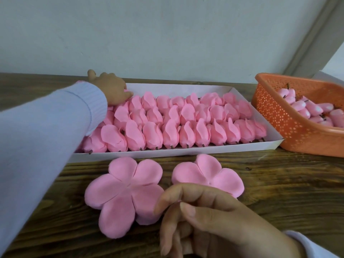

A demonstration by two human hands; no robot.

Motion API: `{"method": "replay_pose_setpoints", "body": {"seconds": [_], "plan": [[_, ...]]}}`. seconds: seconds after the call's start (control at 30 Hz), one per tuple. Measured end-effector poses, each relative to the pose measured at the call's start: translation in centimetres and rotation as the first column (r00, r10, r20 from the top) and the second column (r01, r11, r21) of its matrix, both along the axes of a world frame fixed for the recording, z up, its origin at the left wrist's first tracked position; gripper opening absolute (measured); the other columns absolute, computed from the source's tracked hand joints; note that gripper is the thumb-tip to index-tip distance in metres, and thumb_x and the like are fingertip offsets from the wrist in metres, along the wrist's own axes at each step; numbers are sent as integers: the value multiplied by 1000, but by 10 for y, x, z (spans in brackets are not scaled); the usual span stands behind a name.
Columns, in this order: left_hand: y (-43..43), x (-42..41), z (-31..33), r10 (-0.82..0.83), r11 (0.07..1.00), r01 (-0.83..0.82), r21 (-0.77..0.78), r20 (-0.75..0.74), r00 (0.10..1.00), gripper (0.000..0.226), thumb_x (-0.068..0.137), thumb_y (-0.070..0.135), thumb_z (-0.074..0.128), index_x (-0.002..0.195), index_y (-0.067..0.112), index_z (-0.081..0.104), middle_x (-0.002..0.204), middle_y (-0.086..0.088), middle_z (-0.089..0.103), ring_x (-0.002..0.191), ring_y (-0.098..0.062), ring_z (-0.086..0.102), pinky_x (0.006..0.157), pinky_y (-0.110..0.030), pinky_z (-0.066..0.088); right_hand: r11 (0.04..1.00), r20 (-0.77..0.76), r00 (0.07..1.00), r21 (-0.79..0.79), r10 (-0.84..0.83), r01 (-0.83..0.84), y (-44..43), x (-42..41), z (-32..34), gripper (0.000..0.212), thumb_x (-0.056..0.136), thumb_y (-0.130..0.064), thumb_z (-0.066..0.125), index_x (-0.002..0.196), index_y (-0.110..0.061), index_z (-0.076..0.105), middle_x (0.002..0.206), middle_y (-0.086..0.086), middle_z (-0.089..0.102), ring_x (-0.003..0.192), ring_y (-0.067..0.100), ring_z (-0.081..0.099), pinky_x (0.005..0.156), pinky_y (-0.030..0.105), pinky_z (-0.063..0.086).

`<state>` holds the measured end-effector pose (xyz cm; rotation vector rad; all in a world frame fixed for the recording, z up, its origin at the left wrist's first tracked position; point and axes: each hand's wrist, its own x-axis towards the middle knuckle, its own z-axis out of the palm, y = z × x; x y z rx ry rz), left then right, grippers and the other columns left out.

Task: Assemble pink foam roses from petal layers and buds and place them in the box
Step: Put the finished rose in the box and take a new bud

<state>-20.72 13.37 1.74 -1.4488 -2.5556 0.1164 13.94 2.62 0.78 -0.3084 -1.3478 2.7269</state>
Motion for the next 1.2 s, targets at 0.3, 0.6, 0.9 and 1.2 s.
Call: {"method": "replay_pose_setpoints", "body": {"seconds": [0.3, 0.6, 0.9, 1.2], "plan": [[-4, 4, 3, -244, 933, 227, 280, 27, 969, 35, 93, 44, 50, 122, 27, 58, 126, -3, 55, 120, -25, 48, 100, -44, 21, 1000, 8, 1000, 1, 25, -25, -3, 0, 0, 20, 93, -17, 53, 107, -10, 64, 87, 10, 66, 76, 13, 60, 75, 19, 48], [-11, 1, 4, -210, 976, 214, -38, 87, 974, 50, 100, 52, 24, 97, 23, 64, 99, 0, 61, 93, -21, 48, 95, -41, 26, 1000, 21, 1000, 22, 21, -22, -4, 0, 1, 19, 91, -17, 55, 106, -10, 64, 86, 11, 65, 75, 13, 61, 75, 19, 48], [-18, 3, 9, -225, 960, 197, 199, 132, 965, 57, 97, 60, 9, 98, 23, 53, 103, -1, 59, 114, -26, 51, 99, -46, 20, 997, 30, 999, 62, 37, -39, -3, 2, 0, 19, 90, -20, 56, 106, -13, 65, 86, 10, 66, 76, 16, 58, 77, 21, 47], [-64, 57, 78, -528, 395, -585, 709, 696, 487, 31, 100, 40, 32, 109, 21, 55, 95, 4, 66, 88, -8, 58, 67, -20, 34, 979, 4, 996, 182, 94, -93, -1, 0, -1, 18, 91, -24, 52, 103, -18, 64, 86, 5, 66, 72, 13, 59, 76, 23, 48]]}}
